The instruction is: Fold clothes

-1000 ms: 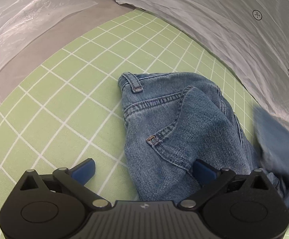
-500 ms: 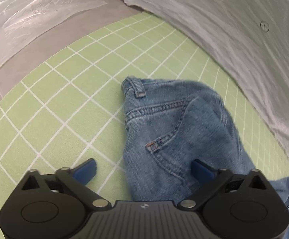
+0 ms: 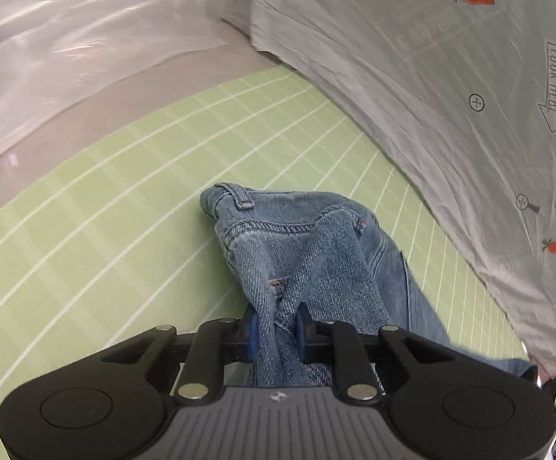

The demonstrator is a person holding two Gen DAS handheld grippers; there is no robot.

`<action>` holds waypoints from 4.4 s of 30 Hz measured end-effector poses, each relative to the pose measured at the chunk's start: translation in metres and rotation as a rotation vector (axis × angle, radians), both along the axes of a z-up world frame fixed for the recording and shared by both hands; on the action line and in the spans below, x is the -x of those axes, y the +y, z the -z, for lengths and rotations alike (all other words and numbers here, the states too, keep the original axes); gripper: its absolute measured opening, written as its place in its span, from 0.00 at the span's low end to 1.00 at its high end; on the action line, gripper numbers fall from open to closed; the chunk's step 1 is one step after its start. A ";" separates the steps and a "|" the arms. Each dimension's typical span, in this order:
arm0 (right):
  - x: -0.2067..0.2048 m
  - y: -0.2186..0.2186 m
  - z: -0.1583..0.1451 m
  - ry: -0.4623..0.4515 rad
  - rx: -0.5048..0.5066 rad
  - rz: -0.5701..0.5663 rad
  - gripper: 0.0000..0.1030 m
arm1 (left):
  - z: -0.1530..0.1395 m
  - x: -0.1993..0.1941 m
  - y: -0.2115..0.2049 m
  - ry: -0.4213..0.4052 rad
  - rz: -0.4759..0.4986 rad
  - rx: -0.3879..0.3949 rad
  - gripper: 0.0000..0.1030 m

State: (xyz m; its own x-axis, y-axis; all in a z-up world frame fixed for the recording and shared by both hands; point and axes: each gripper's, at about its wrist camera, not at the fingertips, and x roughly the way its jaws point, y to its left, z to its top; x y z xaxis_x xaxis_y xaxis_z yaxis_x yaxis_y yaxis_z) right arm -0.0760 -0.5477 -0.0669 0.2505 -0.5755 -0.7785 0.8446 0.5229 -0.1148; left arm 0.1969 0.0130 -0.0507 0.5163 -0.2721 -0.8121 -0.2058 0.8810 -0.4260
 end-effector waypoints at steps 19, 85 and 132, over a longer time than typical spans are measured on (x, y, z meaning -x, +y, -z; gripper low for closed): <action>0.035 0.003 0.007 -0.028 -0.020 -0.270 0.71 | -0.008 0.077 -0.006 0.072 -0.090 -0.089 0.71; 0.001 -0.152 0.038 -0.006 -0.007 -0.228 0.01 | -0.002 0.100 -0.058 0.062 -0.315 -0.190 0.20; -0.191 -0.072 0.027 0.220 0.173 -0.691 0.88 | 0.032 -0.032 -0.124 0.070 0.053 -0.301 0.97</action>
State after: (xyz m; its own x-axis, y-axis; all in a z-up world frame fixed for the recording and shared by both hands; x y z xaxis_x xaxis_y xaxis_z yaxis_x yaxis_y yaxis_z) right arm 0.1148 -0.6201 -0.0938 0.4489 -0.4622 -0.7647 0.2777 0.8856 -0.3722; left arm 0.2288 -0.1115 -0.0826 0.4480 -0.0389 -0.8932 -0.1754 0.9758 -0.1305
